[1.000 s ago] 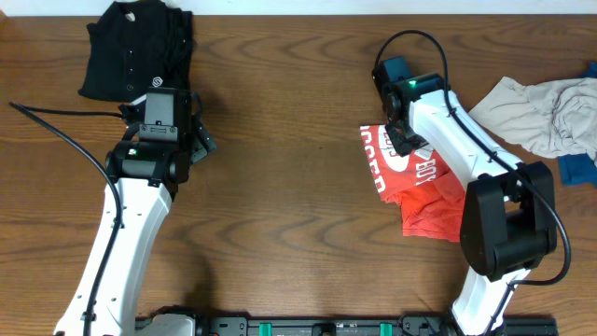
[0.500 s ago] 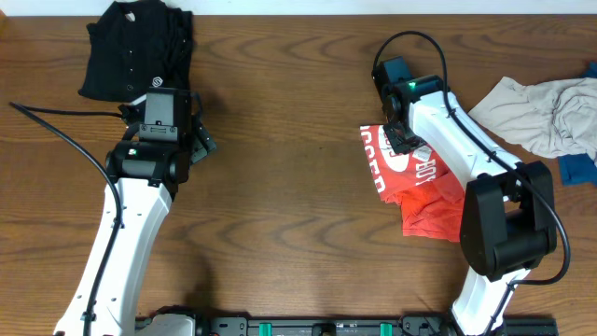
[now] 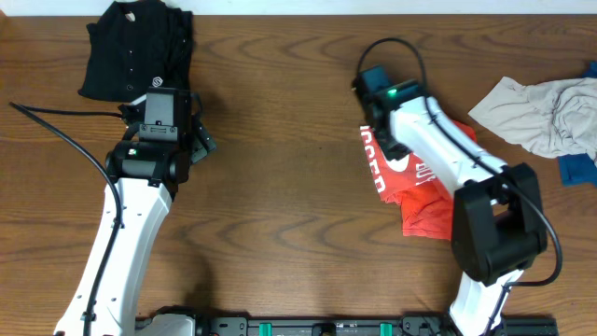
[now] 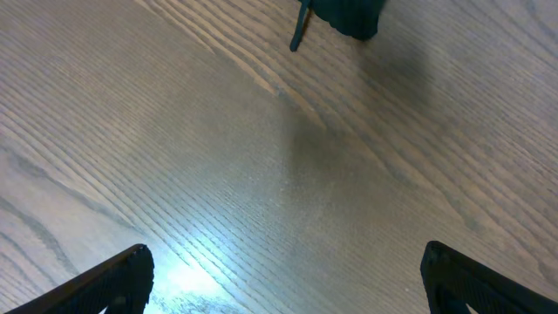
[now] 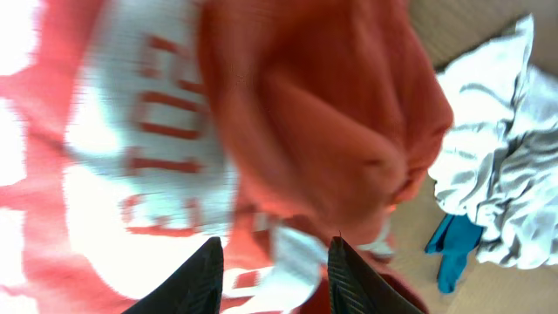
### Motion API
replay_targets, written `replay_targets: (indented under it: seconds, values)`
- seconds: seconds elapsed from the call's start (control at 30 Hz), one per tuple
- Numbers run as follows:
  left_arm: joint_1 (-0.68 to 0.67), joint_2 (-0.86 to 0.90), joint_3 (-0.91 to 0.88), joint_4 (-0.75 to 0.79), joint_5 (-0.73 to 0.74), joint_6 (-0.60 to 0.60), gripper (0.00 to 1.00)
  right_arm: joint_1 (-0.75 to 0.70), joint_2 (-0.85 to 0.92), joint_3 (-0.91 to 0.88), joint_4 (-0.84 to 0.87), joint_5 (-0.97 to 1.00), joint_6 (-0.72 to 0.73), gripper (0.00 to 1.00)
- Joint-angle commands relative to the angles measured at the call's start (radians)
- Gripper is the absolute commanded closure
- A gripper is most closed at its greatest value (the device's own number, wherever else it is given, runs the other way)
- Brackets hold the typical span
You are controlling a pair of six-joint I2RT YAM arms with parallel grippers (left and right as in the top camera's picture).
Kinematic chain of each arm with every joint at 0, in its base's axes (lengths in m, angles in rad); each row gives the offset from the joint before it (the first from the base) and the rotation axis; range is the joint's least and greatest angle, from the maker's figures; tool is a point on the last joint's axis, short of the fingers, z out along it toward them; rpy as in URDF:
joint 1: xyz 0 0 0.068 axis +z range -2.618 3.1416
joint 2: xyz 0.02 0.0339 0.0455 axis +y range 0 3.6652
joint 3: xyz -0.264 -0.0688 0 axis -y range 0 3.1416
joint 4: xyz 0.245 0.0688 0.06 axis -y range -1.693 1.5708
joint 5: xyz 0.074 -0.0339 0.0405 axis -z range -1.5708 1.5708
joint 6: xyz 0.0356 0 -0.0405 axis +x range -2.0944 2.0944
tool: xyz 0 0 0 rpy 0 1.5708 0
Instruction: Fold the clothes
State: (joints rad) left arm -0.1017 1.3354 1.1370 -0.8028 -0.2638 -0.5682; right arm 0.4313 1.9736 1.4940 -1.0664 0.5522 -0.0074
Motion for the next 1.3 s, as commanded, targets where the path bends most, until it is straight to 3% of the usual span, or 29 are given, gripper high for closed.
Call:
replay_targets:
  seconds: [0.0, 1.27]
  values:
    - [0.003, 0.010, -0.017, 0.004, 0.002, 0.013, 0.02, 0.049, -0.006, 0.016, -0.001, 0.048, 0.021, 0.63]
    - [0.003, 0.012, -0.021, 0.004, 0.002, 0.014, 0.02, -0.098, 0.069, 0.008, 0.088, -0.029, -0.035, 0.62]
